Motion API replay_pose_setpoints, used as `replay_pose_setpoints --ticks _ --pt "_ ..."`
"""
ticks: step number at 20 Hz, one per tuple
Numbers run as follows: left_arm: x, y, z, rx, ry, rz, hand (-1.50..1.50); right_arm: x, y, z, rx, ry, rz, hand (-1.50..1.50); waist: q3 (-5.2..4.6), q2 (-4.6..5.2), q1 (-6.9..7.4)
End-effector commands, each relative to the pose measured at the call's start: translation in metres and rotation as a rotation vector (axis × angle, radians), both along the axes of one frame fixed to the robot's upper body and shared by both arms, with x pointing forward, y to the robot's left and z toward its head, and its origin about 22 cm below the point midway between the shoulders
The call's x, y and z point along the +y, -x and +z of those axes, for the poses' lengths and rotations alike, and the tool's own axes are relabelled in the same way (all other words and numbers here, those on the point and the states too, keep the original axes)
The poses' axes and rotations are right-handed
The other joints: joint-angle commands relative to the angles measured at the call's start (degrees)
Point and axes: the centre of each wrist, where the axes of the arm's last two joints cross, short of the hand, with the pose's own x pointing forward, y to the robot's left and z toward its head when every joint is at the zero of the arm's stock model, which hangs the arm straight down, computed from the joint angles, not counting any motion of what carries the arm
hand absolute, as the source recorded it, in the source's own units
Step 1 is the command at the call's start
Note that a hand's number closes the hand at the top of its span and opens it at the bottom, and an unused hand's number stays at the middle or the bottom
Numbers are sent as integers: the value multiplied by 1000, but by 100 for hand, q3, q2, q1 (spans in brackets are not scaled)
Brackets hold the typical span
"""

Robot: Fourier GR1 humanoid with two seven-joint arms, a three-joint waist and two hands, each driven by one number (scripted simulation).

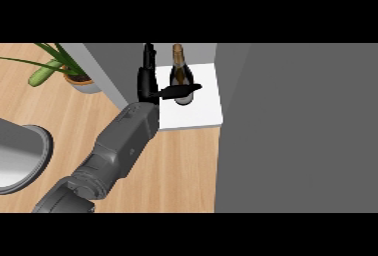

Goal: Pick up the wine, place it into the cabinet and close the cabinet

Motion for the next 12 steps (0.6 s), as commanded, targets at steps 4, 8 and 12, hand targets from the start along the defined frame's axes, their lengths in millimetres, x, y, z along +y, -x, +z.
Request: replay_pose_setpoints --ticks 4,8,12 --pt "13 14 -26 18 39 -13 -150 1 10 11 -22 1 23 -150 -3 -28 19" --pt "9 9 -17 19 98 -33 -150 -2 -5 10 -16 -5 17 -150 0 -43 55" --pt "11 13 -23 26 146 -32 -150 4 3 14 -21 -12 49 -150 -2 -50 -45"
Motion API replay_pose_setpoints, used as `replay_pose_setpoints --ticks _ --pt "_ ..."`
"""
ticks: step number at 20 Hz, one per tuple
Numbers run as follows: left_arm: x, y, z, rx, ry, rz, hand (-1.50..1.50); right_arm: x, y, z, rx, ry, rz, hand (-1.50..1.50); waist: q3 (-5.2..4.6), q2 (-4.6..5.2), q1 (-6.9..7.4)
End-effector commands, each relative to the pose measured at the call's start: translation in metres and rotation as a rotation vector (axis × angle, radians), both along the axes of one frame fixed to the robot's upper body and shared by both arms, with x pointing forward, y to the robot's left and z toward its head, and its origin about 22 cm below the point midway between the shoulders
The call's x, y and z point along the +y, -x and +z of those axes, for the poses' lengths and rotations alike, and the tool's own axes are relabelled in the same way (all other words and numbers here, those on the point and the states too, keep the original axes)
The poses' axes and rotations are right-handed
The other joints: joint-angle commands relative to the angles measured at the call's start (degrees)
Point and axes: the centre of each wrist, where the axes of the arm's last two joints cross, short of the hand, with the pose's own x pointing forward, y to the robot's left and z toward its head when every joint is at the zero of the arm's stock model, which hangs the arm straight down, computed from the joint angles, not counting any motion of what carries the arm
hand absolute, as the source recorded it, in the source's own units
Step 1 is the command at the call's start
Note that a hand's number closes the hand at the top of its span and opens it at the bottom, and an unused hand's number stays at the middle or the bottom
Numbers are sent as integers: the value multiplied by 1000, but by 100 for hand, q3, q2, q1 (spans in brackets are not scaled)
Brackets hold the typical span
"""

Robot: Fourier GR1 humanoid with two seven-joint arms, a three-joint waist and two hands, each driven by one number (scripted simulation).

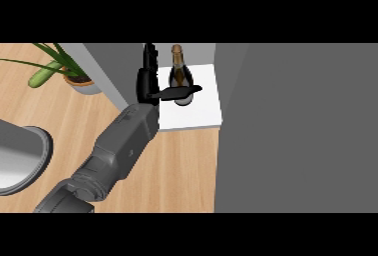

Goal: Pick up the wine, place it into the cabinet and close the cabinet

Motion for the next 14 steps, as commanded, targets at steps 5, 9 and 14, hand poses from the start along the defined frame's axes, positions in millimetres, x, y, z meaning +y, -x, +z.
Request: replay_pose_setpoints --ticks 5,9,14 --pt "12 18 -29 34 94 -15 -150 11 -2 4 3 -40 3 -150 -5 -45 92" --pt "5 21 -25 53 96 -6 -150 3 15 3 5 -29 23 -150 -1 -79 90" --pt "-12 43 -31 40 95 -65 -150 -2 7 7 -18 -37 -40 -150 2 -115 303"
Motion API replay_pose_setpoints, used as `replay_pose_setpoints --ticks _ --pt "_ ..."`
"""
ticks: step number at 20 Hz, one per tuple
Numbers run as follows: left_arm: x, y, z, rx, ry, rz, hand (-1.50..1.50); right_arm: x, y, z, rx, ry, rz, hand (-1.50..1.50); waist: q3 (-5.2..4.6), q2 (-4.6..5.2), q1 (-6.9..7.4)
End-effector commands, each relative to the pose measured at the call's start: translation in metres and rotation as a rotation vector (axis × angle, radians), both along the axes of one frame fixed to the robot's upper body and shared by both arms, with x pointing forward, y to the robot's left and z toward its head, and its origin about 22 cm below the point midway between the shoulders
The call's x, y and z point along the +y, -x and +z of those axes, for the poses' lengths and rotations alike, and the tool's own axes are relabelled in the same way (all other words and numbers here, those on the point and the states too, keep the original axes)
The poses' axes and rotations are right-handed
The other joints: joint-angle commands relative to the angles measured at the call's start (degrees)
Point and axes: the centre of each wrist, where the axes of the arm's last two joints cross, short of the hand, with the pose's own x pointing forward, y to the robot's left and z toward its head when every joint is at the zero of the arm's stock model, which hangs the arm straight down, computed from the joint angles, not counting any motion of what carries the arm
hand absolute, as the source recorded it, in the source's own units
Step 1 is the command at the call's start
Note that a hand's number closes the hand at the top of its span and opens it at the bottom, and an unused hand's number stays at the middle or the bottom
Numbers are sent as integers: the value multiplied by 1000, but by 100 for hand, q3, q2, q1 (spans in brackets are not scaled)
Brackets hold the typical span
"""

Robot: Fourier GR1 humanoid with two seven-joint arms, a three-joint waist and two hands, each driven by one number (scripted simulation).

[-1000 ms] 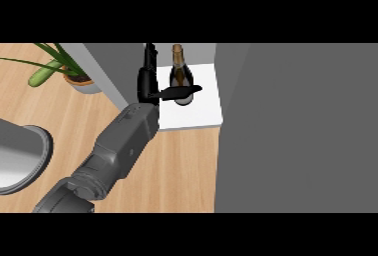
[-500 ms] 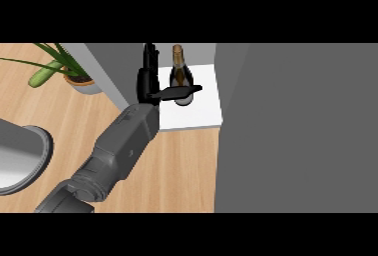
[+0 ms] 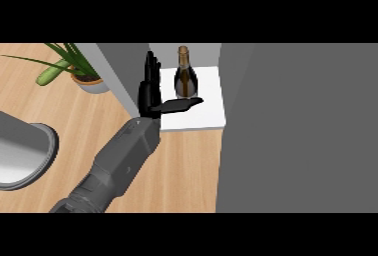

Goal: Pick up the wine, place it into the cabinet and close the cabinet

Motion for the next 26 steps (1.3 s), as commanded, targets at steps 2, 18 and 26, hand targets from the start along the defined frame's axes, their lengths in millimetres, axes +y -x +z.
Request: replay_pose_setpoints --ticks 2,18,26 --pt "-24 28 -2 18 25 -44 -150 -17 27 0 -20 9 -8 -150 7 -30 84" --pt "-64 147 9 -32 52 -77 -150 -14 33 -3 -49 -3 -63 -150 7 -40 334" --pt "-68 203 30 -27 57 -18 -150 -17 27 7 -18 24 -54 -150 6 -27 323"
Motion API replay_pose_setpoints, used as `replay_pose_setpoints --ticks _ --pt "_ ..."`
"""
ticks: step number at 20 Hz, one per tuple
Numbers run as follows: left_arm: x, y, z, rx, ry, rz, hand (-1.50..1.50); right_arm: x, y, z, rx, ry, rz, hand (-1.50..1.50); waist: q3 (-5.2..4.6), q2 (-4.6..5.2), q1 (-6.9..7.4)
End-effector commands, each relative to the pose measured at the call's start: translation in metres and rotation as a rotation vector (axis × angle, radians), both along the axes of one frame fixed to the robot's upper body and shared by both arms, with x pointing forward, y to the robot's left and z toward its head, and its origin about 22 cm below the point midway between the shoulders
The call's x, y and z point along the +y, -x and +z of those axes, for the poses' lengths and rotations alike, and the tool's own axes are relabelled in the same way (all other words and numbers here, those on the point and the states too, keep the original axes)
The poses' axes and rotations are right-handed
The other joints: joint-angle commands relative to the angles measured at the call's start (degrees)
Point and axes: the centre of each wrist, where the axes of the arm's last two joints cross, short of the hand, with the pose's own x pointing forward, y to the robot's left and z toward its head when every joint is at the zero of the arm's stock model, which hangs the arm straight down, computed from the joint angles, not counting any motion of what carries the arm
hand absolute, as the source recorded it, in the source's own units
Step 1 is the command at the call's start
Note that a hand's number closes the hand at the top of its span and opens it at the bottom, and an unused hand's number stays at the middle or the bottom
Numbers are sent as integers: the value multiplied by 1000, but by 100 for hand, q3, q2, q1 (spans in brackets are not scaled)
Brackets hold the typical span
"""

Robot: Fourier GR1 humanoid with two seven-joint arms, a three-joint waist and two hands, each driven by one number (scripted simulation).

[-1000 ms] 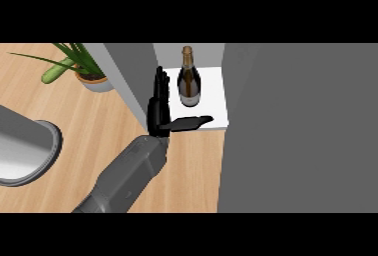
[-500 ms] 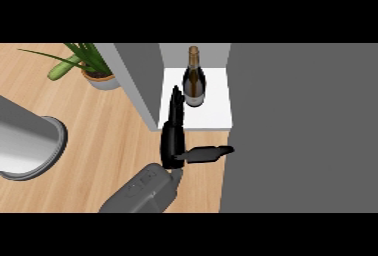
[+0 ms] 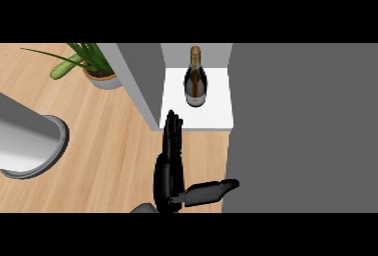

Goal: Pick up the wine, place it into the cabinet and close the cabinet

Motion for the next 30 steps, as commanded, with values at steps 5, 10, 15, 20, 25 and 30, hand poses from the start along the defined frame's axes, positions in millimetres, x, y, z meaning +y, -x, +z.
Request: replay_pose_setpoints --ticks 5,10,15,20,25,30 --pt "27 45 37 -28 34 49 -150 -9 26 17 -32 -15 41 -150 -1 -5 2" --pt "44 70 40 -29 45 -20 -150 2 17 13 21 -22 121 -150 -3 0 13" --pt "55 71 49 -49 32 -82 -150 -12 16 4 26 28 174 150 4 12 -44" --pt "93 96 51 -52 12 -131 -150 -4 29 9 19 87 218 150 -3 2 -30" --pt "121 97 48 -36 -2 -117 -150 3 28 -2 76 21 277 150 -6 8 -17" --pt "153 98 56 -73 -29 -66 -150 13 42 -9 172 -29 359 150 -8 -13 0"
